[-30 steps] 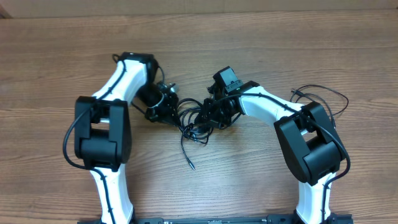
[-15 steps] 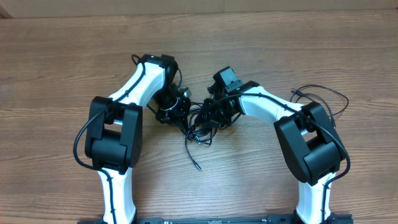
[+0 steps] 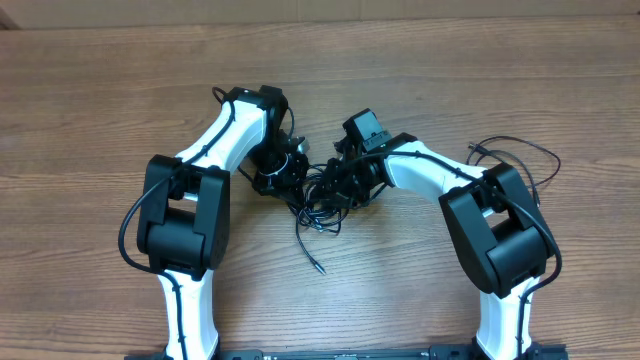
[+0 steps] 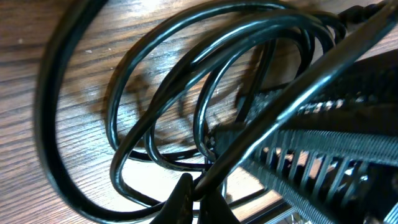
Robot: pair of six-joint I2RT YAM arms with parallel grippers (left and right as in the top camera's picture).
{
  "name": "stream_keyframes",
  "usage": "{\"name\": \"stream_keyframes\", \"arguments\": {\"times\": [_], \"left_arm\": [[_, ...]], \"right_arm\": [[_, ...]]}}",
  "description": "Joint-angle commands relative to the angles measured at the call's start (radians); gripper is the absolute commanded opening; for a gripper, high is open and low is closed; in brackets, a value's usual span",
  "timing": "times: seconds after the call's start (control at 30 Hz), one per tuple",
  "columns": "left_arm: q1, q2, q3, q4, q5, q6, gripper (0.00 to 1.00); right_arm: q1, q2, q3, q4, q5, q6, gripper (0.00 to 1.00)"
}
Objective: Untangle cables
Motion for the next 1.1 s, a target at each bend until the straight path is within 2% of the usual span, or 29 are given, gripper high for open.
{"name": "stream_keyframes", "arguments": {"times": [0.0,0.27,0.43,0.57,0.83,1.0,1.07], "left_arm": [[-0.009,-0.007,-0.002,0.008,-0.013,-0.010,0.04],[-0.009,-0.007,-0.075,0.084,-0.021,-0.019,0.04],[-0.008,-0.007,-0.085,0.098,-0.021,-0.029,0.04],[-0.008,-0.007,-0.087,0.105,-0.051,-0.033,0.04],[-0.008,-0.007,-0.117,0.144,-0.066,-0.056,0.04],[-0.002,-0.007,-0.129,0.153,-0.060,-0.055,0.04],[0.002,-0.007,-0.129,0.153,-0.036,-0.054,0.04]], "right_arm": [[0.014,0.007,-0.009,0.012,-0.067,0.035,0.27],[0.017,0.007,-0.009,-0.008,-0.070,0.025,0.28],[0.017,0.007,-0.009,-0.014,-0.080,-0.061,0.29],[0.017,0.007,-0.009,-0.020,-0.109,-0.060,0.30],[0.017,0.007,-0.009,0.051,-0.064,-0.060,0.30],[0.017,0.007,-0.009,0.097,-0.143,-0.061,0.31],[0.017,0.007,-0.009,0.100,-0.202,-0.106,0.34]]}}
